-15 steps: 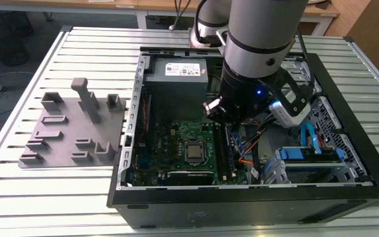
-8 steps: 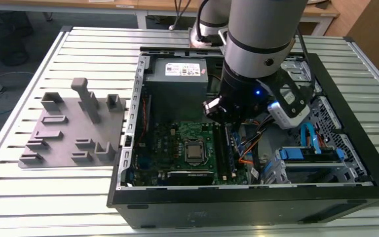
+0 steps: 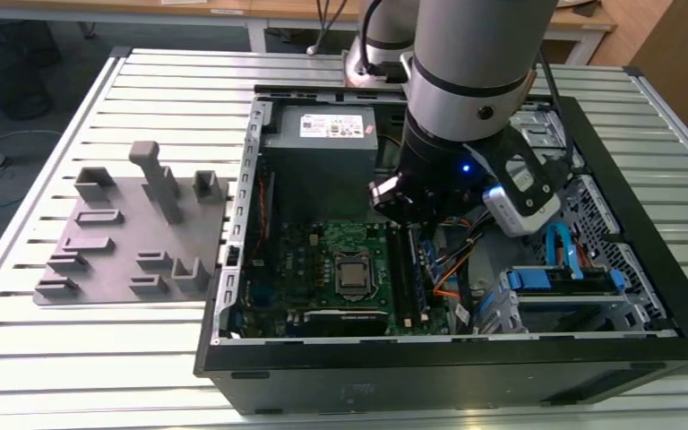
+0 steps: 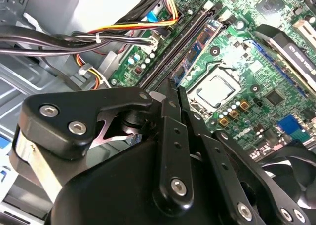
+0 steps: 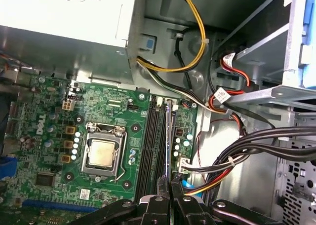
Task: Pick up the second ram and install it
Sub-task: 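Insert the second ram into the second slot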
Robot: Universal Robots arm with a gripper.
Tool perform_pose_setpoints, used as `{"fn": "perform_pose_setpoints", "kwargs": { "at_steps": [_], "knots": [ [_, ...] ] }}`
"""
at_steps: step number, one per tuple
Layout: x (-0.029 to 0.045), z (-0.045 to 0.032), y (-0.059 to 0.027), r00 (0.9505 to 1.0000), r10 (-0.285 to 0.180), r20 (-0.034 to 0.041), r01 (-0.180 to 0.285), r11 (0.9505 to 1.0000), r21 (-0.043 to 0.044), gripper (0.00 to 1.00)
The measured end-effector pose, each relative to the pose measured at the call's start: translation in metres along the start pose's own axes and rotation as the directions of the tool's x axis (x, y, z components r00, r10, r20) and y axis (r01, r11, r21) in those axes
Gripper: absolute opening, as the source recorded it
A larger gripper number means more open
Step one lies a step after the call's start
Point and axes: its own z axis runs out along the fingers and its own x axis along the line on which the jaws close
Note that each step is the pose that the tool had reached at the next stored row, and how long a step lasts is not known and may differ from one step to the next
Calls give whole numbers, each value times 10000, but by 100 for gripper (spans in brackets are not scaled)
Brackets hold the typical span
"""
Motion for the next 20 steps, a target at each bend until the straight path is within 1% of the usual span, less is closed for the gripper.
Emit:
{"fn": "perform_pose_setpoints", "kwargs": {
  "at_steps": [5, 8, 10, 12, 15, 20],
  "knots": [
    [0, 0, 0, 9996, 297, 16, -297, 9996, 27, 13],
    [0, 0, 0, 9994, 344, 19, -344, 9994, 32, 13],
    [0, 2, 1, 9986, 529, 31, -529, 9986, 49, 13],
    [0, 2, 0, 9969, 780, 45, -780, 9969, 83, 13],
    [0, 5, 0, 9915, 1296, 78, -1297, 9915, 129, 13],
    [1, 7, -1, 9775, 2107, 135, -2109, 9773, 198, 13]
  ]
}}
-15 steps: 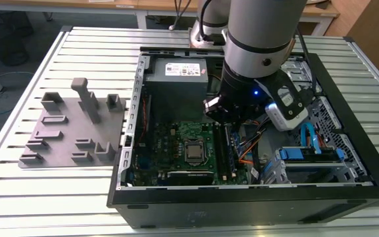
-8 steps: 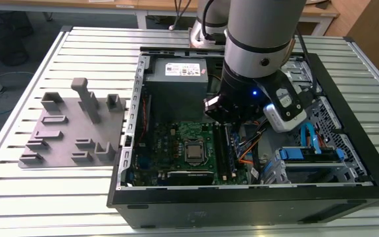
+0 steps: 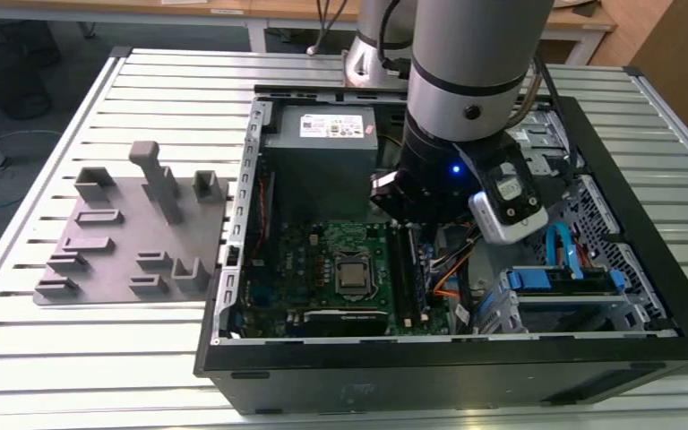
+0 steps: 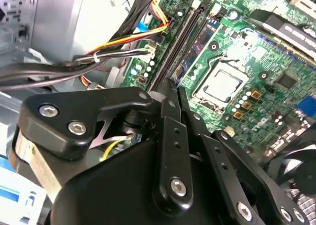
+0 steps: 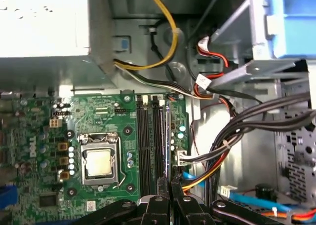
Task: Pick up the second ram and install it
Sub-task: 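Insert the second ram into the second slot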
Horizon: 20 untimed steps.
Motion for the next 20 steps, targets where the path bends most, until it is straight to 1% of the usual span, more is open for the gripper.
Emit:
{"fn": "perform_pose_setpoints", "kwargs": {
  "at_steps": [2, 6, 7, 9, 10, 11, 13, 16, 18, 19, 20],
  "knots": [
    [0, 0, 0, 9999, 110, 5, -110, 9999, 9, 13],
    [0, 0, 0, 9999, 117, -1, -117, 9999, 11, 13],
    [-1, 1, 1, 9999, 131, -40, -131, 9999, 15, 13],
    [-1, 3, 1, 9995, 208, -219, -207, 9998, 42, 13],
    [-1, 3, 0, 9993, 228, -288, -226, 9997, 52, 13],
    [0, 2, 0, 9993, 229, -302, -228, 9997, 54, 13],
    [0, 3, 0, 9993, 203, -305, -202, 9998, 42, 13],
    [0, 4, 0, 9990, -297, -331, 297, 9996, -4, 13],
    [0, 5, 0, 9973, -654, -348, 653, 9979, -37, 13],
    [0, 5, 0, 9965, -763, -353, 762, 9971, -47, 13],
    [-1, 7, 0, 9961, -802, -375, 800, 9968, -54, 13]
  ]
}}
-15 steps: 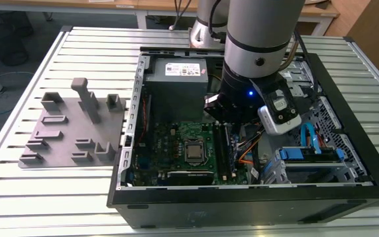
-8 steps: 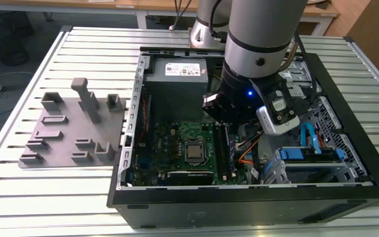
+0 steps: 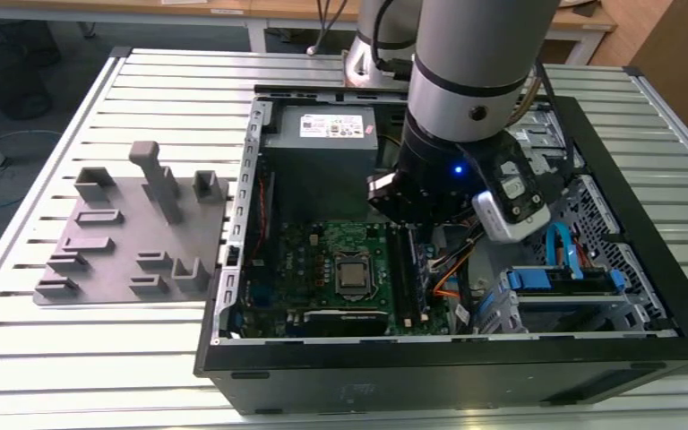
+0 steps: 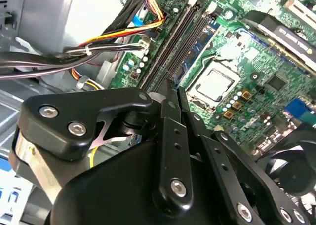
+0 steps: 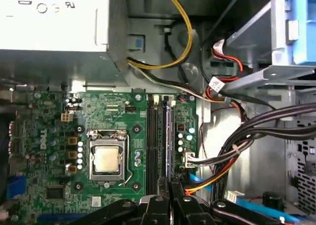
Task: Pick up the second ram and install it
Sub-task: 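Insert the second ram into the second slot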
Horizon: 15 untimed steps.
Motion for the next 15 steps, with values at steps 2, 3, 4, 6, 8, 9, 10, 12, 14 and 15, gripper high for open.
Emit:
{"fn": "perform_pose_setpoints", "kwargs": {
  "at_steps": [2, 3, 4, 6, 8, 9, 10, 12, 14, 15],
  "knots": [
    [0, 5, -1, 9997, -9, -264, 9, 10000, 1, 13],
    [0, 5, 0, 9991, -1, -421, 1, 10000, 3, 13],
    [-2, 5, -1, 9987, 3, -500, -3, 10000, 5, 13],
    [-1, 5, -1, 9987, 5, -513, -5, 10000, 5, 13],
    [-1, 6, -1, 9986, 5, -521, -5, 10000, 3, 13],
    [-1, 6, -1, 9986, 5, -525, -4, 10000, 3, 13],
    [-1, 6, -1, 9986, 5, -529, -5, 10000, 3, 13],
    [-1, 6, 0, 9986, 5, -535, -5, 10000, 3, 13],
    [-6, 11, 0, 9986, 4, -535, -4, 10000, 1, 13],
    [-14, 17, -1, 9986, 3, -535, -3, 10000, -2, 13]
  ]
}}
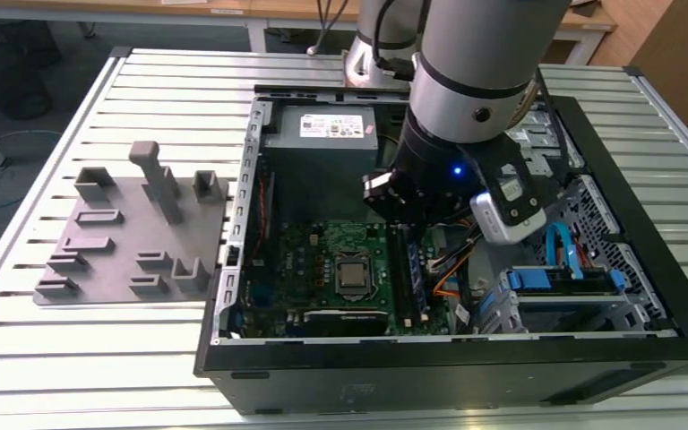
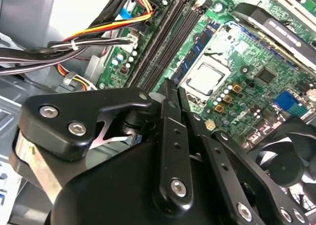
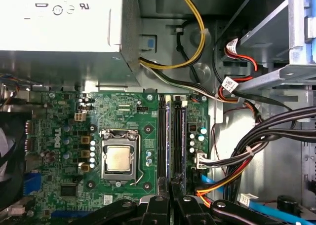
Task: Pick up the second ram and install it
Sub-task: 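Insert the second ram into the second slot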
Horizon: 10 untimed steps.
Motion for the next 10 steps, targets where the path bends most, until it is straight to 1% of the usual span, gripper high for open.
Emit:
{"fn": "perform_pose_setpoints", "kwargs": {
  "at_steps": [2, 4, 10],
  "knots": [
    [-19, 17, -1, 10000, 2, -2, -2, 10000, 5, 13],
    [-30, 51, -3, 10000, 2, -3, -2, 10000, 6, 13],
    [-31, 160, -9, 10000, 2, -3, -2, 10000, 6, 13]
  ]
}}
